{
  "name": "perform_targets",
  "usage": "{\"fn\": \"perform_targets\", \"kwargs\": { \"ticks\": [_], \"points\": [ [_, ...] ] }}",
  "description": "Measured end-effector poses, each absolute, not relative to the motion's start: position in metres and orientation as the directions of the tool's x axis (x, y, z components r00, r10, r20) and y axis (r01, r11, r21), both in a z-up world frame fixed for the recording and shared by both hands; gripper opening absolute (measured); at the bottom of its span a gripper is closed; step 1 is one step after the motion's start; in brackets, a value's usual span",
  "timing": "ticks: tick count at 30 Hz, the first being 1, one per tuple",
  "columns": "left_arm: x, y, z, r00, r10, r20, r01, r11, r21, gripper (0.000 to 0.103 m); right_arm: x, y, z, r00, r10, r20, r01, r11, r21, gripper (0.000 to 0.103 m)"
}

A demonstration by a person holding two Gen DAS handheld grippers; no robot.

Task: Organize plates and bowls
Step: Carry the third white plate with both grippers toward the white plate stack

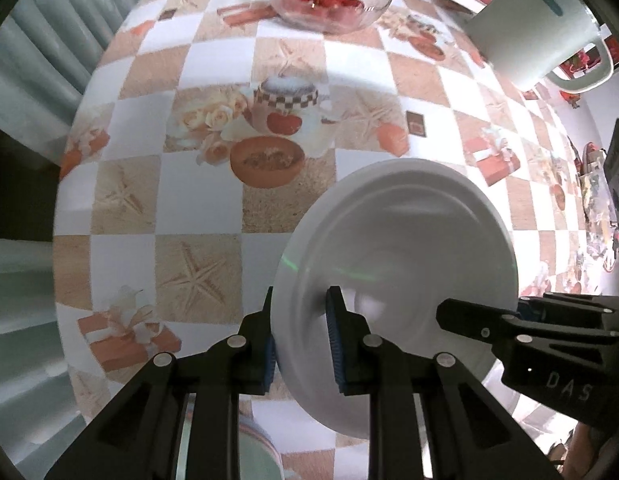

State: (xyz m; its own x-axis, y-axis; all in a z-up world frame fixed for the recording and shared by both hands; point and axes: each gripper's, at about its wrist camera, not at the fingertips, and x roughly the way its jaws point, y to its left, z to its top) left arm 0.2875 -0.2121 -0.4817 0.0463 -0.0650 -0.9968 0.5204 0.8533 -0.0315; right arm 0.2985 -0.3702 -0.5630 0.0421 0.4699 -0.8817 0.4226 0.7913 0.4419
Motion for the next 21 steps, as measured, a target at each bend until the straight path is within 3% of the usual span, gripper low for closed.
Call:
{"fn": "perform_targets", "kwargs": {
  "ticks": [8,21],
  "points": [
    [0.252,-0.203,-0.436,0.08,-0.087,-0.993,0.547,0.837,-0.029,0.024,0.277,-0.386,-0.525,0.087,0.473,-0.877,0.42,0.781,0.462,0.02],
    [0.186,-0.227,-0.411,0.052,-0.128,-0.99,0.622,0.78,-0.068,0.024,0.207,-0.409,-0.488,0.13,0.447,-0.885,0.488,0.748,0.45,0.02]
  ]
}}
